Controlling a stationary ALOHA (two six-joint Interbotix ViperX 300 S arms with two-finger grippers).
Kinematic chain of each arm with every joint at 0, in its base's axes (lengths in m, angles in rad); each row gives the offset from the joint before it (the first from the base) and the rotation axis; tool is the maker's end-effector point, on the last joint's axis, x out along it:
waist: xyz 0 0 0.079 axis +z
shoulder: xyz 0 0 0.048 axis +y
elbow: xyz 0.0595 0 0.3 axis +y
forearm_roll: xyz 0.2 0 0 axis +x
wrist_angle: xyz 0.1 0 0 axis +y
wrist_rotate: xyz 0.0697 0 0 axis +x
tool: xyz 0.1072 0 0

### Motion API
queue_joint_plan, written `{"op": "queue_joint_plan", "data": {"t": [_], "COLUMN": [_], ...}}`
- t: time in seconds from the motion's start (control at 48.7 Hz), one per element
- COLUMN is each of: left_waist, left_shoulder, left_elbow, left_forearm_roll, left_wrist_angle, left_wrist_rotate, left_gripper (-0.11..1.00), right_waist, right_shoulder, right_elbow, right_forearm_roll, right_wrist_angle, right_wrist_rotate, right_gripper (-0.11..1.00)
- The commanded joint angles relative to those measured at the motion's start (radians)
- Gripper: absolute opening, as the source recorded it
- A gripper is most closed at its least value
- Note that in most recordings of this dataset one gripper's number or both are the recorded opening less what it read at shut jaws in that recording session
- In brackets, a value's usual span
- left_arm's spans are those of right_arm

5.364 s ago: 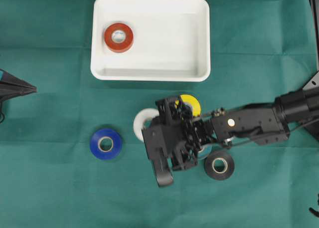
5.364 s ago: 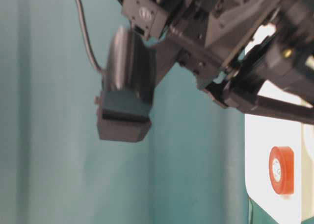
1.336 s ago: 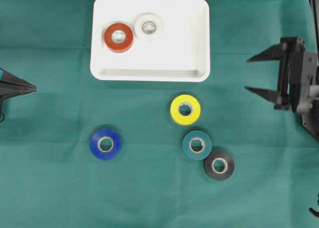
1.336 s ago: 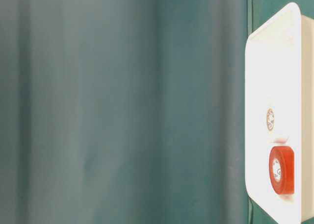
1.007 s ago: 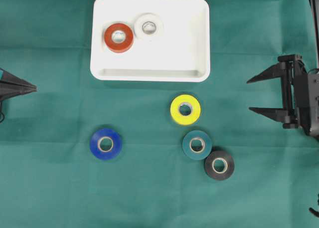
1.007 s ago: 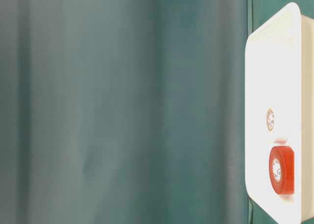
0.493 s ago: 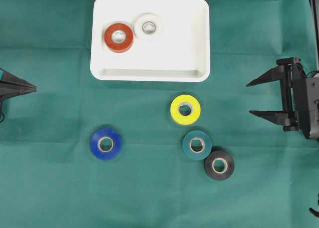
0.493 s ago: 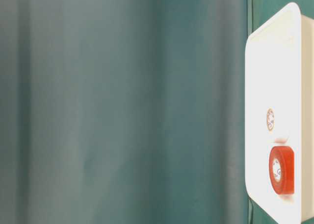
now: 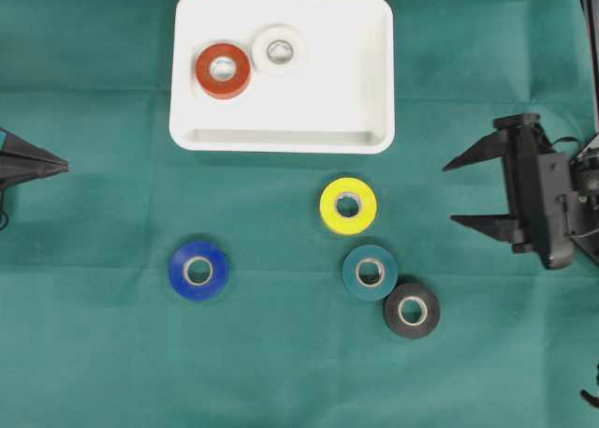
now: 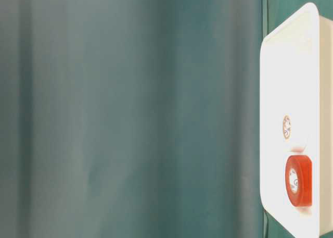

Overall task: Put the tape into the white case with the right arm.
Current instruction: 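Move the right gripper over the yellow tape roll and lower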

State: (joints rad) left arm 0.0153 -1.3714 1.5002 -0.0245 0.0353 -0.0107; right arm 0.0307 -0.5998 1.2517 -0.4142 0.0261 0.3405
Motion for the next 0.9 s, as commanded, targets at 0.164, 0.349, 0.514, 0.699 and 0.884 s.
{"op": "queue_joint_plan", "data": {"t": [0.164,0.349,0.514,0.699,0.884], "left_waist": [0.003,0.003,0.003,0.003,0.003], "left_shoulder": [0.009,0.009,0.008,0.008,0.008], "left_elbow": [-0.014,-0.012,-0.012,-0.012,-0.012], "left_forearm_roll": [0.000,0.002,0.000,0.000,0.000], "left_wrist_angle": [-0.009,-0.011,-0.011,-0.009,-0.009], "left_wrist_rotate": [-0.002,-0.002,-0.002,-0.002,-0.002], "left_gripper": [0.00,0.00,0.00,0.00,0.00], "right_waist": [0.021,0.031,0.040,0.058,0.066], "right_shoulder": [0.127,0.250,0.365,0.477,0.541], "right_elbow": [-0.110,-0.202,-0.290,-0.379,-0.433], "right_forearm_roll": [0.003,0.003,0.003,0.003,0.005], "right_wrist_angle": [-0.009,-0.009,-0.009,-0.003,0.008], "right_wrist_rotate": [0.003,0.003,0.003,0.003,0.003], "right_gripper": [0.51,0.51,0.51,0.51,0.51]}}
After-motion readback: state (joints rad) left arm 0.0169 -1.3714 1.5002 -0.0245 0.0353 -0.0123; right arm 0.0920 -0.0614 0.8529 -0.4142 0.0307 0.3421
